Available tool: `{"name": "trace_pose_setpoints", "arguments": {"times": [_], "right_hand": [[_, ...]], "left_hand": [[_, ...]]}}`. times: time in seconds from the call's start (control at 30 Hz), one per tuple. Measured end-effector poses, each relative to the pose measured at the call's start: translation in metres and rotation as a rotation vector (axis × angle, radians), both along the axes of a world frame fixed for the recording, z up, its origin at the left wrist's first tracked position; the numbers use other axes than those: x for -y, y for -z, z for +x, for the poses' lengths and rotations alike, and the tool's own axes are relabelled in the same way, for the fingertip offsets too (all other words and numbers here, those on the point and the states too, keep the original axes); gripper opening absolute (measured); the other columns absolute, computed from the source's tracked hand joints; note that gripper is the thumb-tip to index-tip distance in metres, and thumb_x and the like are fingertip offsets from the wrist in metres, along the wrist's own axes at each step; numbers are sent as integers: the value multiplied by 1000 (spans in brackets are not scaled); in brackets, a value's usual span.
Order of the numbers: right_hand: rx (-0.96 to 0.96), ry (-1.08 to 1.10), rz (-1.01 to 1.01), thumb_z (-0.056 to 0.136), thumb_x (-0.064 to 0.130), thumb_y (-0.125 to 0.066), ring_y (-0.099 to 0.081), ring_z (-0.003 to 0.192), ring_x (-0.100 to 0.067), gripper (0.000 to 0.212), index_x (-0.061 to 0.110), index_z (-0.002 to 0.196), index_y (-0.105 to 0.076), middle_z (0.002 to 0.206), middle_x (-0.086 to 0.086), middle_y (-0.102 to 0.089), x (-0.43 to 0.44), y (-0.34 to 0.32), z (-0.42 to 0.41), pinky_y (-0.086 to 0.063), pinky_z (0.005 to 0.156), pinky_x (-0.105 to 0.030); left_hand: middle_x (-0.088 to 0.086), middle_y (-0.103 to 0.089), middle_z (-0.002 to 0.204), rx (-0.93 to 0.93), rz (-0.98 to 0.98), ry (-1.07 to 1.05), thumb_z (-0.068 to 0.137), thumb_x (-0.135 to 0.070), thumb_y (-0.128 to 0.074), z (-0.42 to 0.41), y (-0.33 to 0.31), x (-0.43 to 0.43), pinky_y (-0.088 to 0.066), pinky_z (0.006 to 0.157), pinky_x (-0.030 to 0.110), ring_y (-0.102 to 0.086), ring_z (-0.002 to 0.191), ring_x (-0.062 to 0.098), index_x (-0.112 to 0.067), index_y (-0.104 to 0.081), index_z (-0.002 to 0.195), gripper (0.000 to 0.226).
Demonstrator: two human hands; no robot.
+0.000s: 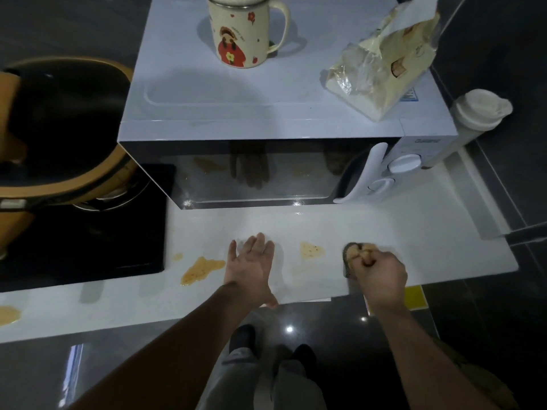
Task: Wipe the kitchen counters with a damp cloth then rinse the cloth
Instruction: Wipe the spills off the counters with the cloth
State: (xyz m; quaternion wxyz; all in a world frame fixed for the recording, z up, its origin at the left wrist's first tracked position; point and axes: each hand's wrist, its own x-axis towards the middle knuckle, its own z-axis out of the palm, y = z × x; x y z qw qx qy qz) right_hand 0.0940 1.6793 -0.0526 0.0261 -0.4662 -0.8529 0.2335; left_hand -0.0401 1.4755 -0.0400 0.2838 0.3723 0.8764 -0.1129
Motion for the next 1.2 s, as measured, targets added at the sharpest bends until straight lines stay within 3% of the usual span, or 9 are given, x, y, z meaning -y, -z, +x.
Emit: {"name": "trace_pose_setpoints", "arguments": {"times": [0.2, 0.4, 0.57, 0.63, 0.73, 0.93, 1.0, 1.1, 1.2], "right_hand": [[13, -347, -31, 84, 23, -63, -61, 76, -22, 14, 10, 86, -69, 90, -6, -65, 53, 16, -12, -46, 72, -24], [27, 4, 56, 85, 22, -65, -61, 80, -34, 19, 3, 82, -66, 83, -17, -63, -8, 6, -38, -51, 77, -38], [23, -537, -72, 87, 29, -61, -62, 94, -17, 11, 24, 90, -70, 107, 3, -63, 38, 11, -27, -46, 84, -24], [43, -409, -44, 87, 29, -61, -63, 93, -20, 14, 23, 76, -68, 95, 5, -64, -2, 4, -6, -43, 76, -23], [80, 6, 79, 84, 30, -49, -60, 84, -36, 27, 9, 78, -66, 85, -17, -65, -43, 6, -28, -42, 69, -32], [-32, -595, -65, 84, 26, -57, -61, 88, -15, 12, 19, 85, -67, 102, 8, -62, 42, 11, -26, -48, 83, -27], [31, -379, 2, 84, 26, -59, -61, 83, -24, 15, 16, 73, -63, 88, 3, -61, -5, -3, 0, -48, 74, -31], [128, 118, 104, 88, 16, -62, -62, 83, -42, 19, -1, 82, -66, 85, -24, -63, -52, -6, 7, -46, 72, -37], [65, -177, -10, 87, 21, -57, -62, 83, -30, 16, 10, 87, -68, 93, -11, -66, 28, 16, -31, -44, 70, -27]], "left_hand": [[9, 17, 164, 13, 16, -24, 72, -65, -73, 1, 1, 3, 10, 118, 52, 14, 151, 28, -16, 8, 156, 126], [9, 16, 164, 24, 22, -25, 71, -66, -73, 0, 1, 1, 10, 118, 52, 13, 151, 28, -17, 8, 156, 127], [9, 21, 163, 24, 5, -18, 75, -66, -70, 1, 1, 3, 12, 118, 53, 17, 150, 28, -17, 12, 156, 125], [9, 22, 163, 27, 0, -12, 75, -66, -70, 2, 2, 2, 11, 118, 54, 18, 150, 28, -16, 13, 155, 126], [8, 19, 163, 47, 2, -35, 73, -65, -73, 1, 0, 2, 9, 118, 55, 16, 150, 27, -16, 11, 156, 128], [7, 16, 164, 24, 18, -18, 75, -64, -70, 2, -1, 4, 8, 119, 58, 14, 151, 26, -17, 7, 156, 122], [8, 18, 164, 18, -2, 1, 75, -66, -69, 2, -2, 4, 9, 118, 59, 15, 151, 27, -16, 9, 156, 122], [10, 18, 163, 9, -13, 14, 75, -66, -69, 2, -1, 2, 9, 118, 60, 16, 150, 29, -14, 9, 156, 124], [11, 17, 163, 5, -14, 28, 75, -66, -69, 1, -2, 1, 9, 118, 60, 15, 151, 29, -14, 9, 156, 124]]}}
